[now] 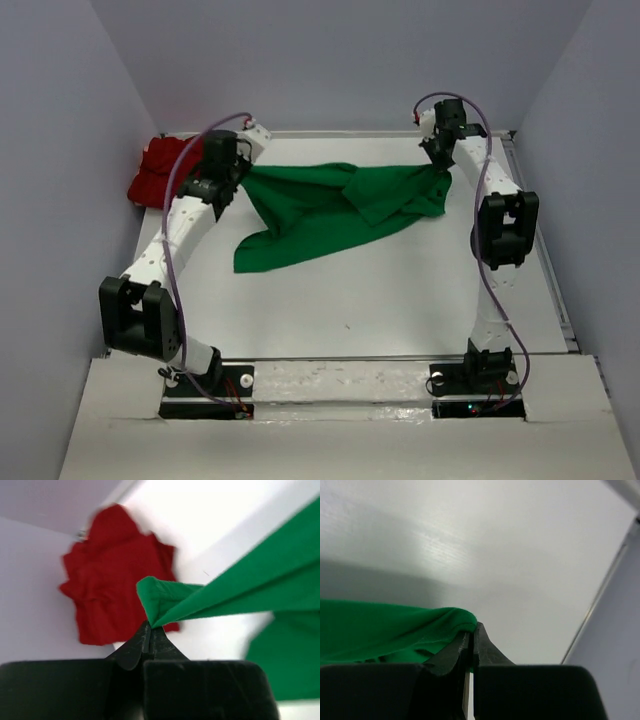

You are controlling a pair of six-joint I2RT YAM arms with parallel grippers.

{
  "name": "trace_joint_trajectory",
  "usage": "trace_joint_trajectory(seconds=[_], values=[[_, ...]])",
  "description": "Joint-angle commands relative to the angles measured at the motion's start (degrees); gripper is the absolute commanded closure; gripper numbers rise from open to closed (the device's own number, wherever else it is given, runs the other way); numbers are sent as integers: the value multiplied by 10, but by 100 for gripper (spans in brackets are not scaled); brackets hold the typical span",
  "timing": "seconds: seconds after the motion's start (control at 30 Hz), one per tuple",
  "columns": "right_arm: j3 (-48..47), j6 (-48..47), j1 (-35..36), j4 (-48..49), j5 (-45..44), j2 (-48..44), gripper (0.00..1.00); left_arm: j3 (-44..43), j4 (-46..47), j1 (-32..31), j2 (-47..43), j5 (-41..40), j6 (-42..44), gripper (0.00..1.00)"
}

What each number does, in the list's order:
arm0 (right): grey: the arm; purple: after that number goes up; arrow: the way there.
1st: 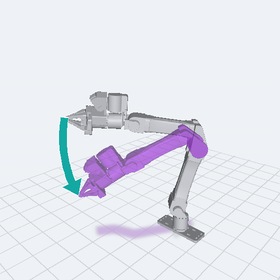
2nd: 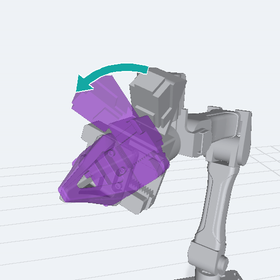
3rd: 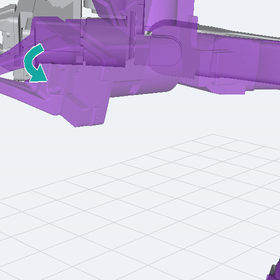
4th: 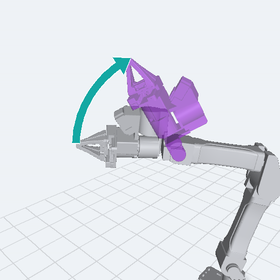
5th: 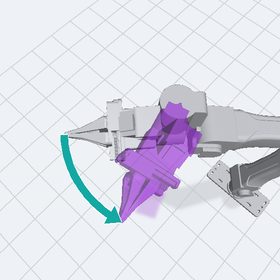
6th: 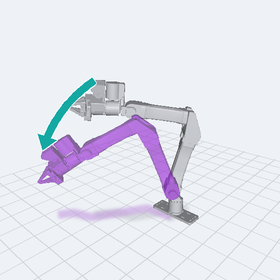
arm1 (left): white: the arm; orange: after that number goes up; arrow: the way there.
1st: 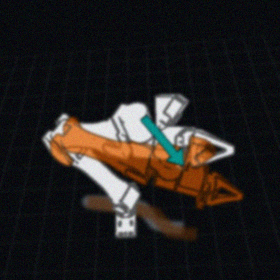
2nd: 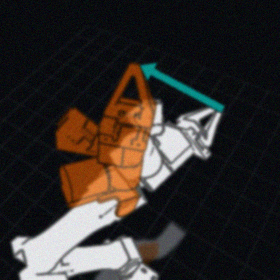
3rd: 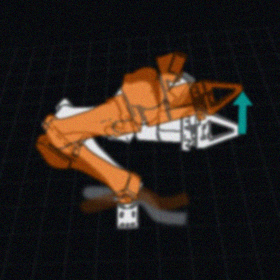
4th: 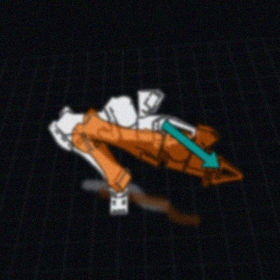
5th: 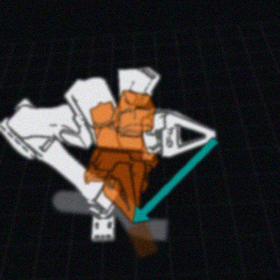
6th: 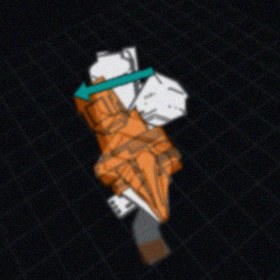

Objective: Fold and stack the t-shirts
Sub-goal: Flatten out the tshirt

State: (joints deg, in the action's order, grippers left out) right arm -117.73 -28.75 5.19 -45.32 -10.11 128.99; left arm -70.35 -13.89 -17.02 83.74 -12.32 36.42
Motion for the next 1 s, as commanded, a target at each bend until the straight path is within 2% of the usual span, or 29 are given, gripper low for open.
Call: trace_joint_trajectory(seconds=[0.0,0.23,0.3,0.4,0.53,0.73,0.87,0.97], values=[[-57,26,-6,75,-46,-98,100,-130,26,70,-7,52,-52,100],[-37,20,-6,73,-23,-234,100,-202,-14,122,-54,105,-62,100],[-16,26,-6,59,-12,-285,100,-211,-51,135,-68,160,-61,100],[53,33,-6,39,28,-374,100,-190,-97,141,-116,235,-38,100],[165,34,-6,16,76,-498,100,-135,-128,143,-227,336,-10,100],[271,23,-6,15,79,-656,100,-135,-156,155,-325,395,-8,100],[261,27,-6,21,83,-693,100,-163,-156,177,-334,419,-29,100],[243,28,-6,43,57,-680,100,-175,-133,191,-323,408,-61,100]])
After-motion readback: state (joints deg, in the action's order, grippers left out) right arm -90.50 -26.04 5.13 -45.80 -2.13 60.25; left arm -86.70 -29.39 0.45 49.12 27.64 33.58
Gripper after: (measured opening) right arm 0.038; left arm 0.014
